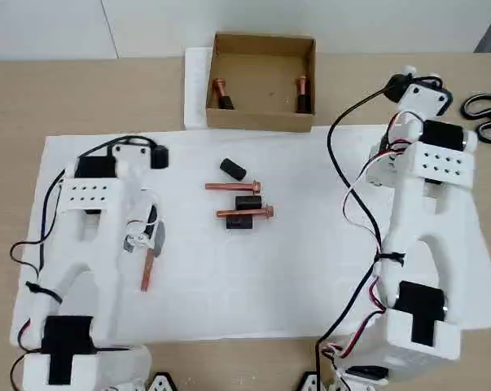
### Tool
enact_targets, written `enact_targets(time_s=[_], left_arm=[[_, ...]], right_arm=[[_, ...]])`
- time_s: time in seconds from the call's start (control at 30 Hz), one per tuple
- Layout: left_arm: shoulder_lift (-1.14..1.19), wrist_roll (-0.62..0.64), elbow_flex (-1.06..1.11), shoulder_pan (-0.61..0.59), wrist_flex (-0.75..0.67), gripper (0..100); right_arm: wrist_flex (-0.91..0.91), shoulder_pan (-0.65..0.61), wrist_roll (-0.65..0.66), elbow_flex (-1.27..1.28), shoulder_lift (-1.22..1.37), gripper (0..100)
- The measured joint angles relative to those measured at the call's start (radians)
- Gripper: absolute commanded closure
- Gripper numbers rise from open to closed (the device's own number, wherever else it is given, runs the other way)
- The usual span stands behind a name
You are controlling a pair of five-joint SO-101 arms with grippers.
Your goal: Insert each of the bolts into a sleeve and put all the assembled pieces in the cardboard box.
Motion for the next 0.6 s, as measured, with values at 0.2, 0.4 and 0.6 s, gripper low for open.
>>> enact_targets(time_s=[0.2, 0.4, 0.6], left_arm=[[0.000, 0.002, 0.068, -0.009, -0.107, 85], [0.000, 0.026, 0.101, -0.009, -0.170, 85], [0.000, 0.034, 0.135, -0.009, -0.219, 85]], right_arm=[[0.000, 0.000, 0.000, 0.000, 0.000, 77.2], [0.000, 0.000, 0.000, 0.000, 0.000, 77.2], [0.000, 0.000, 0.000, 0.000, 0.000, 77.2]])
